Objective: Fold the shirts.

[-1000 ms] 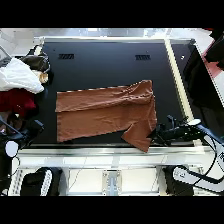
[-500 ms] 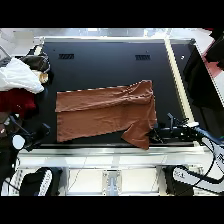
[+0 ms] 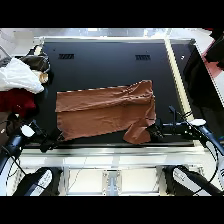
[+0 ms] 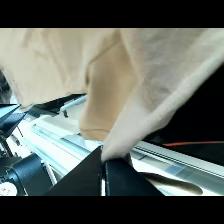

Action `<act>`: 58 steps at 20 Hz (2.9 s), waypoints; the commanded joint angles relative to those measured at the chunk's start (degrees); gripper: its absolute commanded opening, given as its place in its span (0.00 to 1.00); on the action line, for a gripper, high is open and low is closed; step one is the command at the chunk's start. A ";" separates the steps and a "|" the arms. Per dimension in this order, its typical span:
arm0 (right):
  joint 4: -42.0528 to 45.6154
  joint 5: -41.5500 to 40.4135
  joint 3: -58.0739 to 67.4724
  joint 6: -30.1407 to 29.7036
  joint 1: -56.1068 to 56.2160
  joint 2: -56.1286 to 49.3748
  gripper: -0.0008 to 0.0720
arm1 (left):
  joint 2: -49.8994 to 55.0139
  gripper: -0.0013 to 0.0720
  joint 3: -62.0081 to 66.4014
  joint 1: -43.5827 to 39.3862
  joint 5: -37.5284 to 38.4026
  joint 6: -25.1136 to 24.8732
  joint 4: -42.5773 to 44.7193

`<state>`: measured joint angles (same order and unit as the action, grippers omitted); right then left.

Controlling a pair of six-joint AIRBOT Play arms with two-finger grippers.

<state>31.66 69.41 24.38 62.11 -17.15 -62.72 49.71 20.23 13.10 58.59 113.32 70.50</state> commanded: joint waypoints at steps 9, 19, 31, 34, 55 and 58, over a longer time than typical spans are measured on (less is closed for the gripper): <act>-0.35 0.55 0.44 3.04 0.02 7.98 0.03 | -0.87 0.03 4.02 3.54 -4.87 -6.29 -1.81; 5.62 4.66 16.74 13.53 0.04 18.86 0.03 | -17.97 0.03 13.53 3.52 -1.64 -12.22 -1.77; 12.68 -16.52 35.67 10.71 11.47 -12.17 0.02 | 26.29 0.03 48.15 -7.32 -12.09 -21.11 2.36; 13.51 -18.05 42.36 10.69 12.20 -22.21 0.02 | 34.53 0.03 53.40 -7.72 -12.35 -20.48 3.23; 22.05 6.25 70.82 10.21 6.40 -26.34 0.29 | 26.29 0.77 54.29 -8.66 -17.73 -20.81 8.76; 31.04 6.60 72.00 10.27 2.01 -17.84 0.34 | 19.61 0.77 54.29 -10.25 -19.76 -23.28 8.74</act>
<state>55.64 72.29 93.54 72.47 -11.75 -86.94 75.44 74.48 3.90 41.58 92.07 79.26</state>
